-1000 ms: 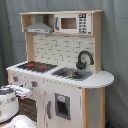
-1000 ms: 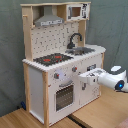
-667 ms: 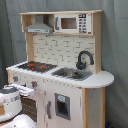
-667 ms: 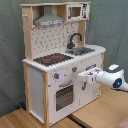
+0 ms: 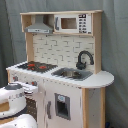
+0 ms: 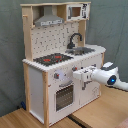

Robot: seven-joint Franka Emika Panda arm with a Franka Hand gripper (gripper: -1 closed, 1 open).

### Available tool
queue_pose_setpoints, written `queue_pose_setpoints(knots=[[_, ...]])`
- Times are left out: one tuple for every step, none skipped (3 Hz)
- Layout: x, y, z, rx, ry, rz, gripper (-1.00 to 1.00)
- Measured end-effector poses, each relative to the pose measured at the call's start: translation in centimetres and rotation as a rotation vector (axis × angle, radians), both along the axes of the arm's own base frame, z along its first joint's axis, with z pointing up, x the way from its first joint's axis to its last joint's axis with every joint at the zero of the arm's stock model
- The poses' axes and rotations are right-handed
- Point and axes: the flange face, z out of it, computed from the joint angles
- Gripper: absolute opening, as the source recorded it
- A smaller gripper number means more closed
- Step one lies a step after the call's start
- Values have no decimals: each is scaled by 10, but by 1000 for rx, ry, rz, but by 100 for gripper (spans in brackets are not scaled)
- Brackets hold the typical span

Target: Play with the kitchen

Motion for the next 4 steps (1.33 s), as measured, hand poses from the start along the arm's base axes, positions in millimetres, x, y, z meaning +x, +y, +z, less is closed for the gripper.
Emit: queue_pose_setpoints(knots=[[20, 5, 1, 1, 6, 12, 100], [28, 10, -1, 50, 18, 43, 100], [28, 10, -1, 51, 18, 43, -100], [28, 1, -2, 78, 21, 29, -100]])
